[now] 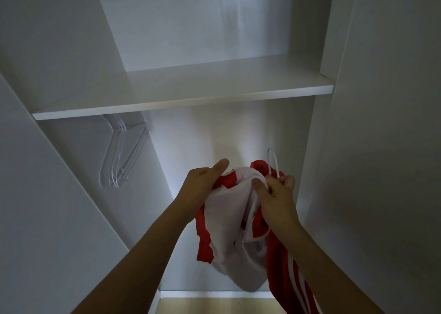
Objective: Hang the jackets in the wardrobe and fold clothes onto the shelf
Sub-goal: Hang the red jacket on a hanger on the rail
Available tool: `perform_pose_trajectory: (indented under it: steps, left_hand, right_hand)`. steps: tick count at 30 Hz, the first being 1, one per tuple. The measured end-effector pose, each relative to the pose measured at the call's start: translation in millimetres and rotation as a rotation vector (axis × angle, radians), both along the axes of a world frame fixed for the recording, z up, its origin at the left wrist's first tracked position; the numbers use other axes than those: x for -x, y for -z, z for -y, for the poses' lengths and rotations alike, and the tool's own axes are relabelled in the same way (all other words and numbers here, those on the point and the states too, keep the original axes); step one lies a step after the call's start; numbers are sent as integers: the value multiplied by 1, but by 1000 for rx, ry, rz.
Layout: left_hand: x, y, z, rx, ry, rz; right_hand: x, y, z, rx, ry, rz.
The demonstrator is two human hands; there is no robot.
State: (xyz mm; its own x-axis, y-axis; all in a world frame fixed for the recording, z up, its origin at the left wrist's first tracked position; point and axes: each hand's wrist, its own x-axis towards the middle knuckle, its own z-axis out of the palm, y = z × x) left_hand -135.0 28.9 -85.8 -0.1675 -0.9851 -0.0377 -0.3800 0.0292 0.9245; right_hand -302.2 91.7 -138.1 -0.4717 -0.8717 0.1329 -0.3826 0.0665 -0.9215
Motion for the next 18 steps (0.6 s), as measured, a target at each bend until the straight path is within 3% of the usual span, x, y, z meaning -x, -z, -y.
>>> perform_pose_trajectory:
  steps: [4, 7, 9, 11, 15, 18]
  left_hand:
    - [4, -4, 3, -43, -68, 16]
    - [3, -11, 1, -285, 51, -38]
    - [4, -13, 0, -340, 124, 47]
    - [8, -11, 0, -275, 101, 75]
    - [11, -11, 8, -19, 50, -94]
    - [7, -16, 16, 362, 85, 181]
  right_hand:
    - [0, 3, -5, 2, 28, 5]
    - [2, 1, -8, 2, 68, 16]
    - [2, 0, -11, 14, 68, -3]
    - [2, 1, -13, 27, 60, -3]
    - [8, 10, -17, -3, -8, -9]
    - [15, 20, -22, -16, -143, 179]
